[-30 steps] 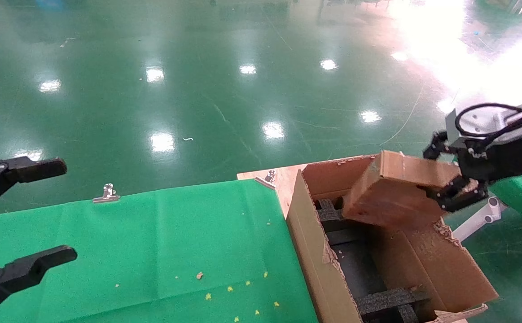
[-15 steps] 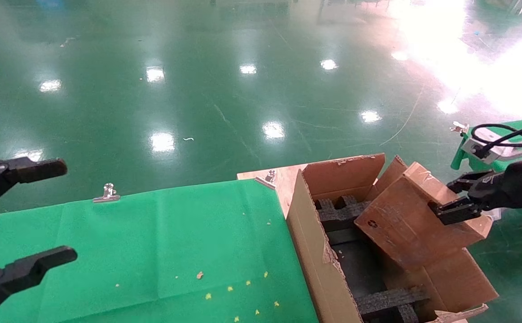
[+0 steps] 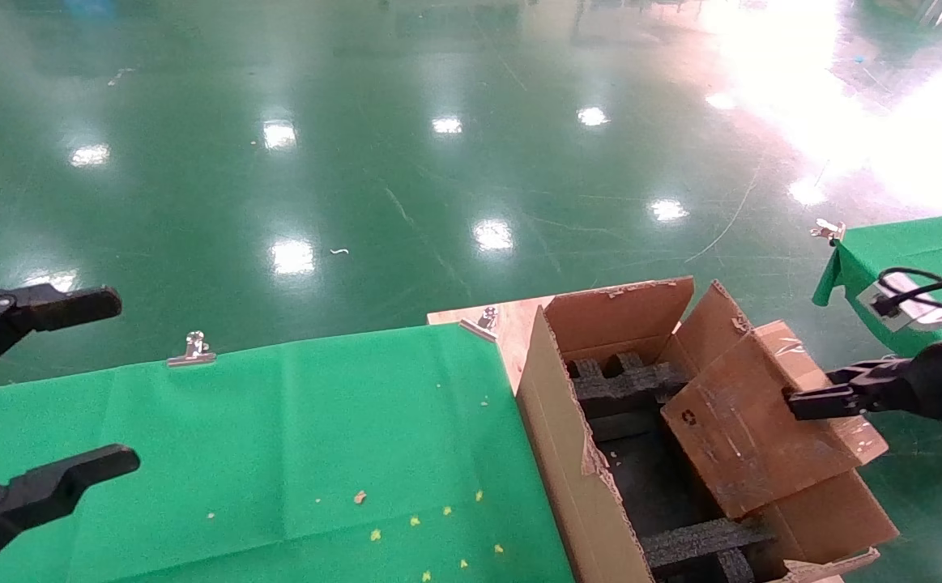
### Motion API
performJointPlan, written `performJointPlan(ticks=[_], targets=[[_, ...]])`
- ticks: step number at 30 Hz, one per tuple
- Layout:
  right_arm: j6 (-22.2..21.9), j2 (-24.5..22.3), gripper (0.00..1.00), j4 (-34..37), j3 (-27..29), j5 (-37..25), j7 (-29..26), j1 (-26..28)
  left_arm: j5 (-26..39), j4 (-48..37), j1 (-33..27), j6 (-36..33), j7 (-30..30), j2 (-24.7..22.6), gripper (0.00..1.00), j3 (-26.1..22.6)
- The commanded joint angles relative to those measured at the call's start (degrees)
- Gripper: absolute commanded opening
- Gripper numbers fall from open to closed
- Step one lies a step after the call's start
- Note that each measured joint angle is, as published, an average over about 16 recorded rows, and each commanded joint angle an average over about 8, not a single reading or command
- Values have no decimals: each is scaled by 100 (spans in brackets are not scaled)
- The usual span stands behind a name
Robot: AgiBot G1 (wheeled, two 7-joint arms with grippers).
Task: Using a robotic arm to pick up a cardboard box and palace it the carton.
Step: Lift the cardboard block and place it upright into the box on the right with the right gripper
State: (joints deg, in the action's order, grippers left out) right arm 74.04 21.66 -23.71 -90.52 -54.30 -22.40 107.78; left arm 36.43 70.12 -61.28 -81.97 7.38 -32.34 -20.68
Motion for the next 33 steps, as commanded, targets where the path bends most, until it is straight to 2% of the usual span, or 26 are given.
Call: performJointPlan(ticks=[1,13,17,25,33], targets=[[-99,-43,0,-14,24,118,-48,-137,0,0,0,0,0,0,100,0],[-114,-33,0,-34,28,128,-56,-141,0,-1,1,1,0,0,100,0],[-230,62,0,-17,-17,32,-247,-121,0,-1,1,1,0,0,100,1],[-806,447,0,-195,-380,-737,-1398,88,0,-1,1,1,0,0,100,1],[-1339,584,0,-992,-700,-1393,-2652,201,0,-1,1,1,0,0,100,0]])
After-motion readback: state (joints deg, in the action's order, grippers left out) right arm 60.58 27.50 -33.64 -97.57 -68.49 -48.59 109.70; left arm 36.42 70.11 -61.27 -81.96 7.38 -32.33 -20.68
